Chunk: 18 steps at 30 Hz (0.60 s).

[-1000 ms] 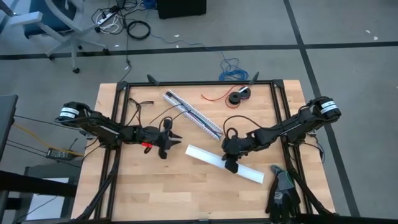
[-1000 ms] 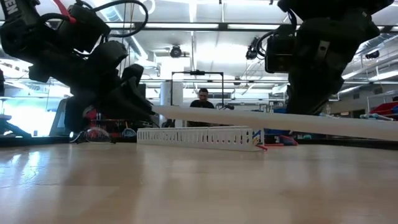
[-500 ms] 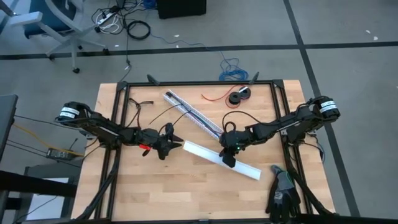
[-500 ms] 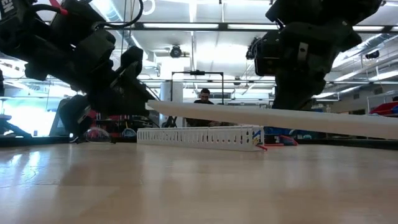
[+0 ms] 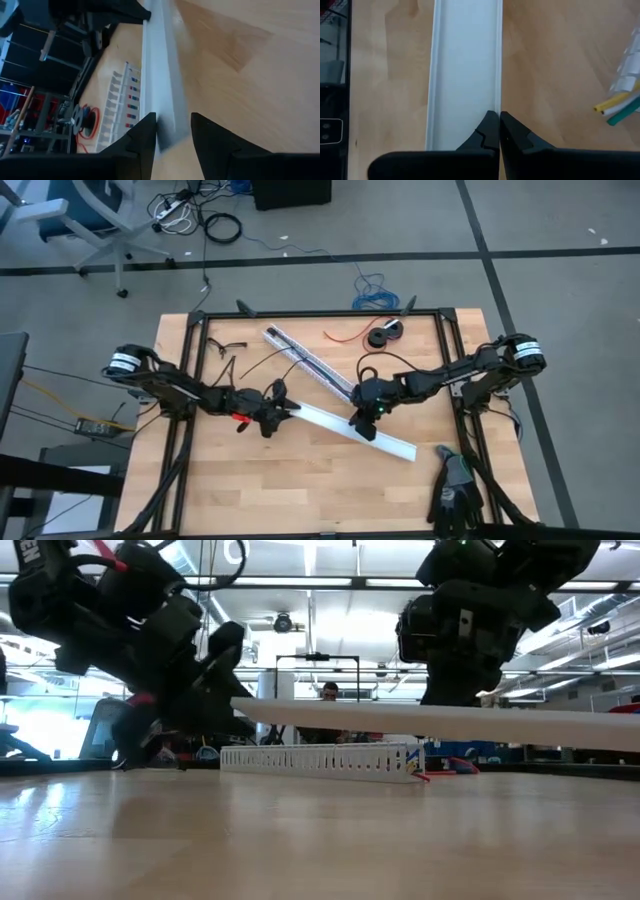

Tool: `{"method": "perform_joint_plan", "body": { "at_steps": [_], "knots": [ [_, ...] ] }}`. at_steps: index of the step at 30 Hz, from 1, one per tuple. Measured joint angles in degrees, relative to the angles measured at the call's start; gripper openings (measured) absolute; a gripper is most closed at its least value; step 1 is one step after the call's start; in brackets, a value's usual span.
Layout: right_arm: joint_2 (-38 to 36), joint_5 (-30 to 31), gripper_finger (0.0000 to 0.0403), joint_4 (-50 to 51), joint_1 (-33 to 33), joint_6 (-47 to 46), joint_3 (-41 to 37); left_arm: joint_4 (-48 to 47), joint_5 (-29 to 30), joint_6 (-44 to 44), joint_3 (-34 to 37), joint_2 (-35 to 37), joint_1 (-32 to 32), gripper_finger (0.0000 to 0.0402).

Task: Ziptie cables
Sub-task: Close the white cable duct

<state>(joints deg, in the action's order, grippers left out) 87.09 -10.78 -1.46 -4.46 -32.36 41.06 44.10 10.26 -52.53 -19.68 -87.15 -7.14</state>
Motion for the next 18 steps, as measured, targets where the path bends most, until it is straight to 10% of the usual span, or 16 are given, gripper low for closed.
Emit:
{"method": "perform_joint_plan", "body": {
  "at_steps": [8,18],
  "knots": [
    [0.0,-1.4,0.0,1.0,0.6,0.0,0.0,0.4,3.9,0.5,-4.2,-3.3,0.0,0.0123],
    [0.0,-1.5,0.0,3.1,0.5,-0.1,0.0,-2.0,1.9,11.4,-4.1,-3.0,0.0,0.0011]
  ]
}}
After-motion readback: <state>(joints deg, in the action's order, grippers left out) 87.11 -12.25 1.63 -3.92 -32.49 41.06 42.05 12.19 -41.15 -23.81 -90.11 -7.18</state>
